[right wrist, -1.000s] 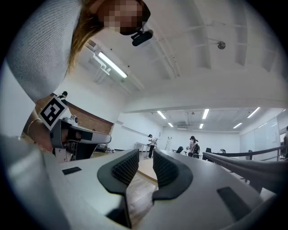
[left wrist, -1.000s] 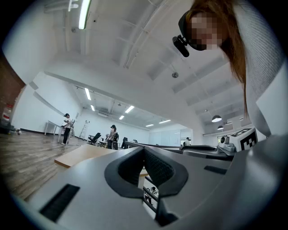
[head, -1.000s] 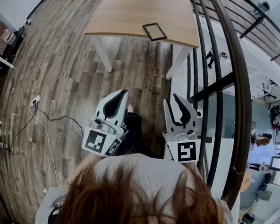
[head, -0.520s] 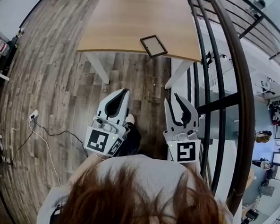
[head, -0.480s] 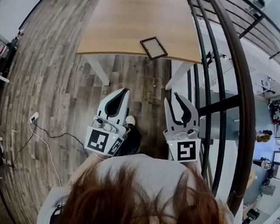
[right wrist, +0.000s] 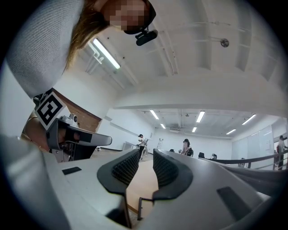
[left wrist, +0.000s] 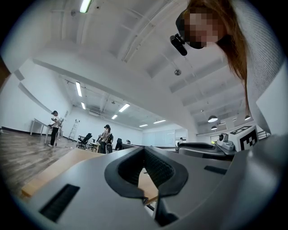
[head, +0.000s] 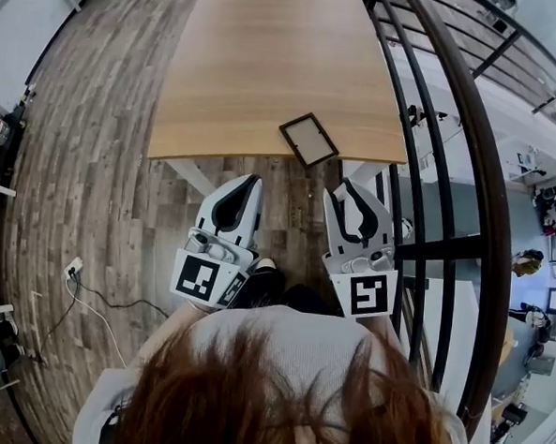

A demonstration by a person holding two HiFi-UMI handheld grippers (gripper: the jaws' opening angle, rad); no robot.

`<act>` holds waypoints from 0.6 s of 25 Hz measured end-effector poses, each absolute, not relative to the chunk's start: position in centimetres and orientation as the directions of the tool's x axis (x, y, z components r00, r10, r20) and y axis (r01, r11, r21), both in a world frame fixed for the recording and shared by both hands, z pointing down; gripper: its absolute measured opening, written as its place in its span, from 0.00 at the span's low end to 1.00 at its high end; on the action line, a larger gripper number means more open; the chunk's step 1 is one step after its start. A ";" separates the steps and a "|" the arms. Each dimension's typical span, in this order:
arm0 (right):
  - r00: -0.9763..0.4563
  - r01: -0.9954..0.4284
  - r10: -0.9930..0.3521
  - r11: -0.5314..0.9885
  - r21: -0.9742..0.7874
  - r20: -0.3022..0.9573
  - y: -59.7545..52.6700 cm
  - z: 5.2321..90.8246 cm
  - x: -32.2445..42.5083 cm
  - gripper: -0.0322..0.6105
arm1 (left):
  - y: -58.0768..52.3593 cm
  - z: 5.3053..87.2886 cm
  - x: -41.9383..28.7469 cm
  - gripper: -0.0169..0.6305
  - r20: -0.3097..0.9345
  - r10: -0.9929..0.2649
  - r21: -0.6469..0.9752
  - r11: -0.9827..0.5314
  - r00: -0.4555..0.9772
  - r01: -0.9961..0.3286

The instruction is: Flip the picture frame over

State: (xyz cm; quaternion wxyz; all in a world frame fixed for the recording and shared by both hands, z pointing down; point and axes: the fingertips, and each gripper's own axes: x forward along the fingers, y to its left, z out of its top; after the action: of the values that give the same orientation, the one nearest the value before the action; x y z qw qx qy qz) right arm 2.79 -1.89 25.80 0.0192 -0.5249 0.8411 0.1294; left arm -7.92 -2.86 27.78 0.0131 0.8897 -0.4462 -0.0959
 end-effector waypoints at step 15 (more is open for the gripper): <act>-0.488 -0.714 -0.866 0.466 0.523 0.106 -8.6 32.8 4.7 0.22 | -8.3 30.4 -7.1 0.04 -0.114 -0.851 0.190 -0.525 0.513 -0.829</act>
State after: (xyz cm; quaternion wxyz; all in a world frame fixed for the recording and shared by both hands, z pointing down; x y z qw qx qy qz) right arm 4.73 -8.56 32.77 -0.1816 -0.4723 0.8366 0.2099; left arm -7.07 -8.29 30.36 0.0556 0.8679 -0.4840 -0.0965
